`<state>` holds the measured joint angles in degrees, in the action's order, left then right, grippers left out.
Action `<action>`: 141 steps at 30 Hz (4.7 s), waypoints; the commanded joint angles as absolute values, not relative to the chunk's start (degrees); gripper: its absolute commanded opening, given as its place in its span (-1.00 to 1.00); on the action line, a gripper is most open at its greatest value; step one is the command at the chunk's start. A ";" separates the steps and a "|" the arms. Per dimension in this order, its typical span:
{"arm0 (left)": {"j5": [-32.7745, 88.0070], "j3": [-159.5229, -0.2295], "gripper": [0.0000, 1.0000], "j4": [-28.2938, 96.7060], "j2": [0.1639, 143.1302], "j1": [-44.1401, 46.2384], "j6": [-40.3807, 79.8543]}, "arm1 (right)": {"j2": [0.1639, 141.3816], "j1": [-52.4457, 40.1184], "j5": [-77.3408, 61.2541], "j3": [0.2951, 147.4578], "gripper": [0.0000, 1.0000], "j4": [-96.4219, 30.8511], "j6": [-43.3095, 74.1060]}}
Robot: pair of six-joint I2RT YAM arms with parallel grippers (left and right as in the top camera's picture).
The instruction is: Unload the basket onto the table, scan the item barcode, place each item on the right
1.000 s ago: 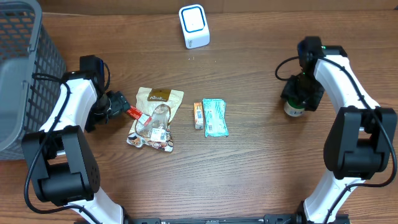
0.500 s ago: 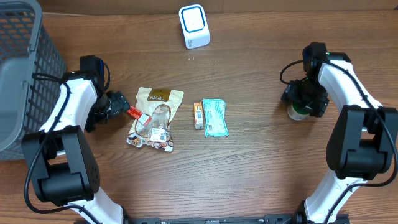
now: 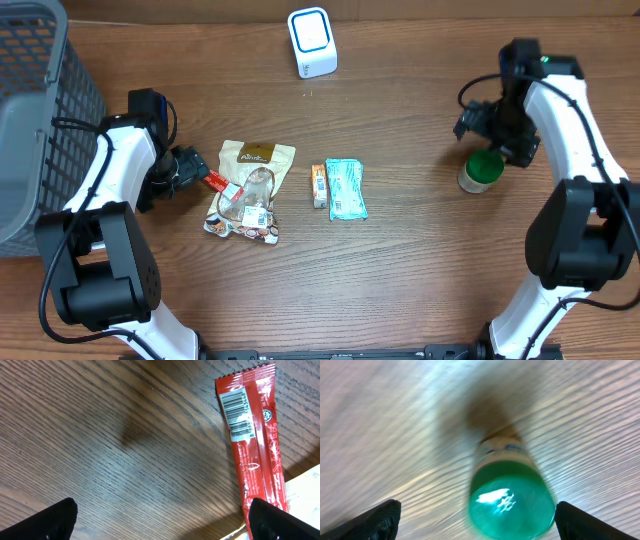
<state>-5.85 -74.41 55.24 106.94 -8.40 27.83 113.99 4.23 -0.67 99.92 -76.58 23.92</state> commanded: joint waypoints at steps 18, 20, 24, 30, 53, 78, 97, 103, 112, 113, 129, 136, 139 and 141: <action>-7.03 -75.48 0.99 55.18 106.80 -8.97 27.00 | 111.33 -1.76 -9.13 102.91 0.98 -85.08 23.57; -7.03 -75.48 0.99 55.16 106.80 -8.97 27.00 | 111.33 -3.44 -9.15 102.91 0.89 -85.62 23.57; -7.03 -75.48 0.99 55.18 106.80 -8.97 27.00 | 111.33 -8.45 -9.15 102.80 0.70 -85.60 23.57; -7.03 -75.48 0.99 55.16 106.80 -8.97 27.00 | 111.33 -17.50 -9.15 102.80 0.27 -81.80 24.01; -7.03 -75.48 0.99 55.18 106.80 -8.97 27.00 | 115.96 -40.01 -8.05 102.32 -0.89 -58.78 25.30; -7.03 -75.48 0.99 55.16 106.80 -8.97 27.00 | 119.50 -39.99 7.94 102.32 -0.69 -62.26 25.34; -7.03 -75.48 0.99 55.18 106.80 -8.97 27.00 | 119.50 -38.50 9.85 102.32 -0.68 -67.75 25.54; -7.03 -75.48 1.00 55.16 106.80 -8.97 27.00 | 119.50 -38.50 9.85 102.32 -0.68 -68.47 25.54; -7.03 -75.48 0.99 55.16 106.80 -8.97 27.00 | 119.50 -38.50 9.82 102.32 -0.68 -68.95 25.54; -7.03 -75.48 0.99 55.18 106.80 -8.97 27.00 | 119.50 -38.50 9.85 102.32 -0.68 -68.97 25.54; -7.03 -75.48 0.99 55.18 106.80 -8.97 27.00 | 119.52 -38.50 9.82 97.45 -0.68 -66.96 25.76; -7.03 -75.48 1.00 55.16 106.80 -8.97 27.00 | 119.52 -38.50 7.62 95.57 -0.66 -63.66 25.74; -7.03 -75.48 0.99 55.18 106.80 -8.97 27.00 | 119.52 -38.50 6.31 95.57 -0.66 -63.02 25.74; -7.03 -75.48 1.00 55.18 106.80 -8.97 27.00 | 119.52 -38.50 6.17 95.57 -0.65 -63.05 25.74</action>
